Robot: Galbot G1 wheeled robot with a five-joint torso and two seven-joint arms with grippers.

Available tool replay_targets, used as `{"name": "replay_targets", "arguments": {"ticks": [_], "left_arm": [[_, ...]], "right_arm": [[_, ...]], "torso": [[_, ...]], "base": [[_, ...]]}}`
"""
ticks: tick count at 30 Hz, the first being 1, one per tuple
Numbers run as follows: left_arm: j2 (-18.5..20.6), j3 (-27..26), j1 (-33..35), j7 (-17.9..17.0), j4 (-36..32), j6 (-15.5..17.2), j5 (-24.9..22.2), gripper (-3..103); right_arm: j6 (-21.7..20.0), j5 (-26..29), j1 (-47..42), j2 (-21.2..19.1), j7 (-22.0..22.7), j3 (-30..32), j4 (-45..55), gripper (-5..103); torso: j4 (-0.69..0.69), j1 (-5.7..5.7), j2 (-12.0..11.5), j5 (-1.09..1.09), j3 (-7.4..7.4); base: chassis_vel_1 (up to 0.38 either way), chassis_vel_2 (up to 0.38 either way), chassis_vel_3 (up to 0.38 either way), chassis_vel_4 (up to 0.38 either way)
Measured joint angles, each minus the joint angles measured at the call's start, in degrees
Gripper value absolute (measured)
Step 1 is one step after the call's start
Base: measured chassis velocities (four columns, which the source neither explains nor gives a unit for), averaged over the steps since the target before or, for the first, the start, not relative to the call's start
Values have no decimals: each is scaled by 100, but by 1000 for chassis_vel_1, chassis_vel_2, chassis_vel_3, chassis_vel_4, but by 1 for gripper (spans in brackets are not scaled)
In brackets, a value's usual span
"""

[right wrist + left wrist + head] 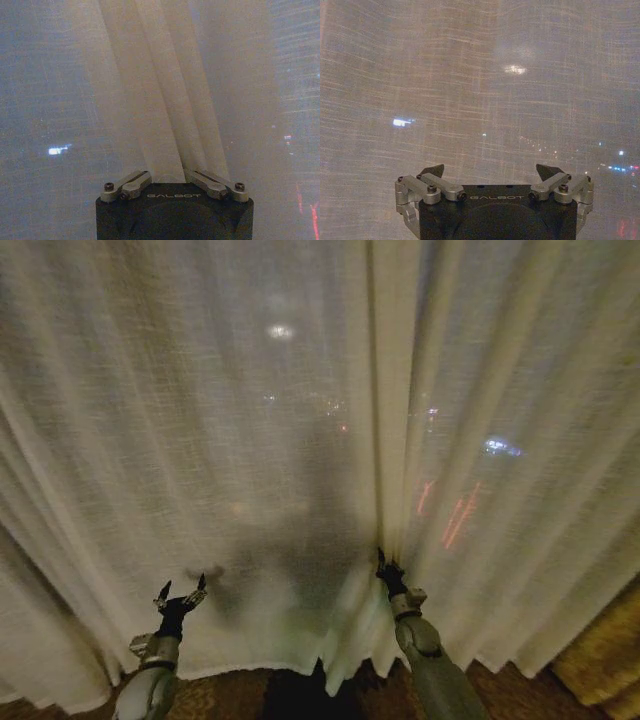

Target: Open the curtains by pulling them apart, changing their state from closed to fully open.

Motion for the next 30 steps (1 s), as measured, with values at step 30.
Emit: {"name": "replay_targets", "arguments": {"ticks": [30], "left_arm": [[0,0,0,0,0,0,0,100]], "right_arm": [[-24,175,-336,-164,23,160,411,0]], "torso": [[0,0,0,0,0]], "base": [[-354,-354,356,347]]}}
